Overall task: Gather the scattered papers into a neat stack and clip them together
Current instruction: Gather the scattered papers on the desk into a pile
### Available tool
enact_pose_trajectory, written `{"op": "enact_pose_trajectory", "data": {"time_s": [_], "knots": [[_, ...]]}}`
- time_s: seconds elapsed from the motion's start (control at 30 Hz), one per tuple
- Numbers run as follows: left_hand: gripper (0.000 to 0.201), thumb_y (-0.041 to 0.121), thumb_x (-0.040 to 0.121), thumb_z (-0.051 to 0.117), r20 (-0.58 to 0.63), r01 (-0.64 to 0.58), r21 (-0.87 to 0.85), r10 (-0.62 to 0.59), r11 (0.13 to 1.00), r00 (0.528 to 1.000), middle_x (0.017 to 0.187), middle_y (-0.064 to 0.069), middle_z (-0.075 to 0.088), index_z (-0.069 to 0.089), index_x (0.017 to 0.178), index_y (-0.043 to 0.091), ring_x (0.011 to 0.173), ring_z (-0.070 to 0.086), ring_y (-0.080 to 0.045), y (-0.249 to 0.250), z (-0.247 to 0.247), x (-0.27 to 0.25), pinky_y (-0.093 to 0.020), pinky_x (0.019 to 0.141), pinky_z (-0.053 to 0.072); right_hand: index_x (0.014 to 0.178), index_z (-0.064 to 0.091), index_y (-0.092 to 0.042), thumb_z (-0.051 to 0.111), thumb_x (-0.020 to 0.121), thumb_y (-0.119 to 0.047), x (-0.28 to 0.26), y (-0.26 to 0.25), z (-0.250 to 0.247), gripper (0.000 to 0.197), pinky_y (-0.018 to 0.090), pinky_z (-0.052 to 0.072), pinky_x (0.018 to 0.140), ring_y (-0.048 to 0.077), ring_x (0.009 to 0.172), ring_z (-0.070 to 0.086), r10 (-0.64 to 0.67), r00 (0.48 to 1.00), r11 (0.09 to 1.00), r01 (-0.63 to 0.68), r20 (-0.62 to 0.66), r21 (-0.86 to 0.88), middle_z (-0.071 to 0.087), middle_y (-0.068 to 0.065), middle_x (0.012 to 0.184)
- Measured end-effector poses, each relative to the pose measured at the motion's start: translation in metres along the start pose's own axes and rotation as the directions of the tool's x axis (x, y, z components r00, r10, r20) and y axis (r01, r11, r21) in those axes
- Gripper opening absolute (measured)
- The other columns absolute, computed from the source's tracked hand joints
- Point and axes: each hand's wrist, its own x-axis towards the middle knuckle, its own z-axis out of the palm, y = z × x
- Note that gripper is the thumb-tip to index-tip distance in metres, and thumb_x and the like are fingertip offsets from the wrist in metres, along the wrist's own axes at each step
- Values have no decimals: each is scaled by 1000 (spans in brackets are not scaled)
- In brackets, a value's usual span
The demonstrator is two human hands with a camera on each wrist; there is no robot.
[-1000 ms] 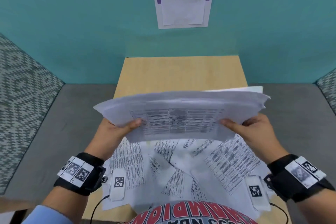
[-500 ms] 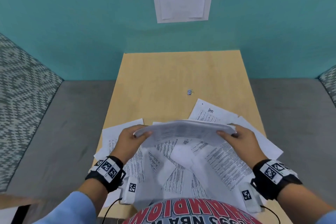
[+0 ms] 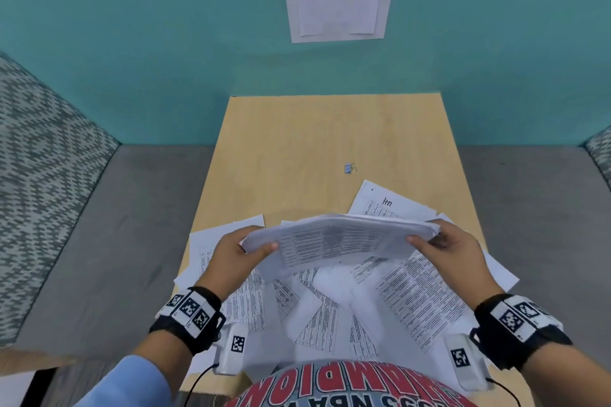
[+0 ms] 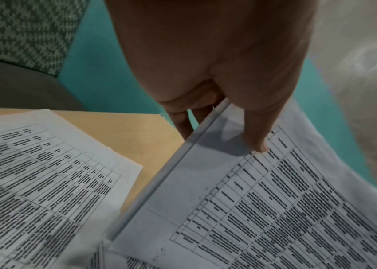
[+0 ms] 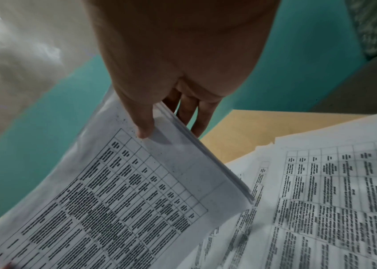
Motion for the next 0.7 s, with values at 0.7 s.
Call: {"op": "enact_pose_trajectory", "data": {"time_s": [0.7], "knots": [[30,39,96,68,327,-665,617,633,420,702,97,19,80,65,126,44,83,74,-5,128,27,-51,-24,70,58,102,72,-36,63,97,-29,-6,-91,63,12,35,55,69,16,75,69,-141,866,688,434,479,-582,75,-4,80]]}}
